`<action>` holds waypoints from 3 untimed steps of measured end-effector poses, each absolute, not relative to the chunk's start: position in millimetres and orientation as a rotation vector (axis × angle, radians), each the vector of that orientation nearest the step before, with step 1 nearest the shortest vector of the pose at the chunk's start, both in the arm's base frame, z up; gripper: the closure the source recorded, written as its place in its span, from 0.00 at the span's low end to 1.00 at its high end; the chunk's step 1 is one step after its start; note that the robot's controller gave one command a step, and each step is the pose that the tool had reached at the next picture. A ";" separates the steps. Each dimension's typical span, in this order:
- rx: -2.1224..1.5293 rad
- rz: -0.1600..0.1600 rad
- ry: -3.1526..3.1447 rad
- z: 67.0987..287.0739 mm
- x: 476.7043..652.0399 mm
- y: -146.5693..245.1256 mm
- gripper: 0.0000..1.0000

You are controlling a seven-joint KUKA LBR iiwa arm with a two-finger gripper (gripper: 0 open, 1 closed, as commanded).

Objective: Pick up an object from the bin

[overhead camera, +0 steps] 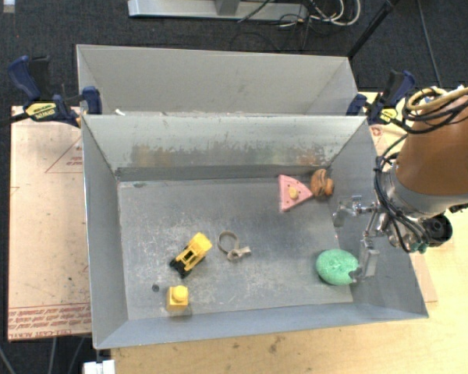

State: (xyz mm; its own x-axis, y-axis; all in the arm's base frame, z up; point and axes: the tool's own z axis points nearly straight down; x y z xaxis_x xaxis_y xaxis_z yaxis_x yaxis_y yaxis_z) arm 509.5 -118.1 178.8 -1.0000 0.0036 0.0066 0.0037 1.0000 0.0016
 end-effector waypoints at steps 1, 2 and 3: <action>-0.001 -0.001 -3.143 183.4 511.2 -117.5 0.00; -0.037 0.001 -3.149 128.8 500.2 -120.5 0.00; 0.089 0.000 -3.144 119.9 499.5 -137.4 1.00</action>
Offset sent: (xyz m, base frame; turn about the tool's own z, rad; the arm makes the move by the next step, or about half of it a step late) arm -0.0221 -0.0053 -0.1012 0.0429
